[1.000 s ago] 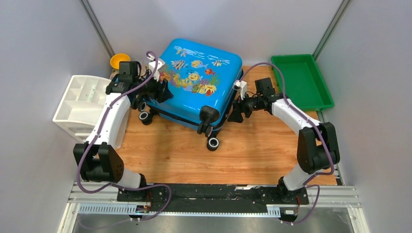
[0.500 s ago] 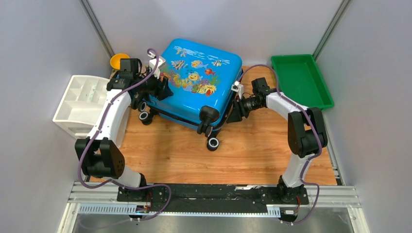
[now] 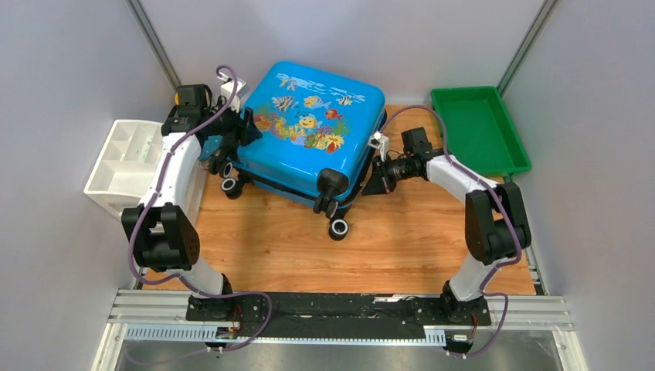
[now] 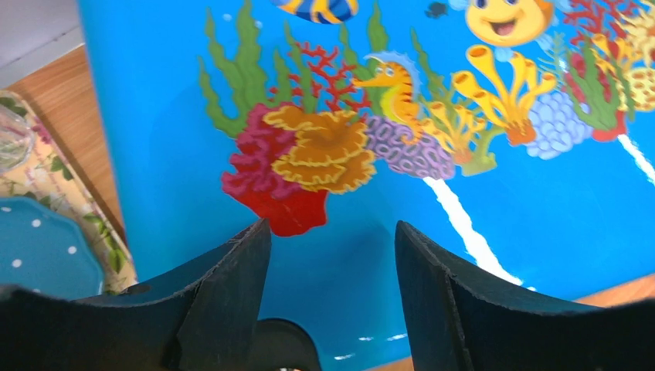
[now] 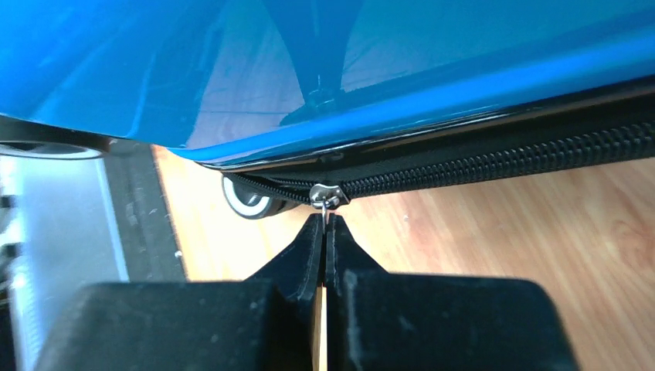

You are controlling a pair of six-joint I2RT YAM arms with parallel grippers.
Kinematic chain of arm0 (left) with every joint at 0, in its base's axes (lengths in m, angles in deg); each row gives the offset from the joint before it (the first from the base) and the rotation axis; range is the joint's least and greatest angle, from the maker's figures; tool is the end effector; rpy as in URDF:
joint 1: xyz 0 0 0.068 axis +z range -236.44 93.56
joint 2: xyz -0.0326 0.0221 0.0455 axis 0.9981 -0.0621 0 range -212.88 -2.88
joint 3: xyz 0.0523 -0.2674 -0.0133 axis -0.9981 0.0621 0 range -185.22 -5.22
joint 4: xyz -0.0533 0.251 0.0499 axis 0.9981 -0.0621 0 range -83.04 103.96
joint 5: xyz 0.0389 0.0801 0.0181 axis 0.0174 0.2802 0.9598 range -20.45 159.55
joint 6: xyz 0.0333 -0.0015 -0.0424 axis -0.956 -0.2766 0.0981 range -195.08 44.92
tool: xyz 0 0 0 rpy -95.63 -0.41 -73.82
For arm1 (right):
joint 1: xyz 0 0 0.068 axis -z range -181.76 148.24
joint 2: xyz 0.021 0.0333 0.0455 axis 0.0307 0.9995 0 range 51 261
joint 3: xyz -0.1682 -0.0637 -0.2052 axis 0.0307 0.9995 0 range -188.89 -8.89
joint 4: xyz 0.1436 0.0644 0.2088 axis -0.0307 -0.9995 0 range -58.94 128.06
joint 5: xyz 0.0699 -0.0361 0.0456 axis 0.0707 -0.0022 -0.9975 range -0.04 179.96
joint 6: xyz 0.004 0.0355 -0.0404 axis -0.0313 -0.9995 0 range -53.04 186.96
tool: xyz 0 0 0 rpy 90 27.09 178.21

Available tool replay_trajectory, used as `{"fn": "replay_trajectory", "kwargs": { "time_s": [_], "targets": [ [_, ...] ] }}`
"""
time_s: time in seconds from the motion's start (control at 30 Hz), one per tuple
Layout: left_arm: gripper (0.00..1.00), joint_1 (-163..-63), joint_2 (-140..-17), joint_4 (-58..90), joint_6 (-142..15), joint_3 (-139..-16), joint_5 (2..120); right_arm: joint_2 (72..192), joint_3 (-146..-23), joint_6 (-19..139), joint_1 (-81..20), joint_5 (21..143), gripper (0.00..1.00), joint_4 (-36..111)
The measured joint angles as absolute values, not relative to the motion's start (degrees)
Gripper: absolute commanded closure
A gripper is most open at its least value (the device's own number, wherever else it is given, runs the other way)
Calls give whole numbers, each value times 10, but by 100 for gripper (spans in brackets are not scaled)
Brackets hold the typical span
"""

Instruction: Open, take out, and arrange the luggage

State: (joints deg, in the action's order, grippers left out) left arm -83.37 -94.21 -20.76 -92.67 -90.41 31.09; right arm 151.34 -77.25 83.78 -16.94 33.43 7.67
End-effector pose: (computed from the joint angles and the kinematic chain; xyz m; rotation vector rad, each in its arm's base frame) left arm 0.3538 -0.0031 0.3441 0.6068 2.0729 -0.5571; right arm 0.3304 0.1203 0.2114 -0.9543 2.1912 1.2656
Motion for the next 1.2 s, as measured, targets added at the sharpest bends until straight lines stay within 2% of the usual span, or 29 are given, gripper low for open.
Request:
{"fn": "replay_trajectory", "kwargs": {
  "time_s": [0.13,0.3,0.47,0.7,0.93,1.07,1.2],
  "targets": [
    [33,-827,-972,-201,-919,-936,331,1451,-706,822,-184,403,100,153],
    [23,-819,-1035,-209,-915,-1016,338,1425,-680,783,-221,463,100,220],
    [20,-815,-1023,-221,-915,-1013,327,1423,-670,745,-240,487,100,248],
    [18,-832,-914,-307,-932,-924,298,1442,-676,697,-314,523,100,303],
    [17,-912,-743,-400,-945,-742,287,1460,-691,669,-353,552,100,328],
    [17,-969,-711,-412,-935,-674,296,1463,-694,663,-355,554,100,326],
    [16,-1004,-711,-394,-907,-660,309,1463,-698,661,-357,560,100,319]
  ]
}}
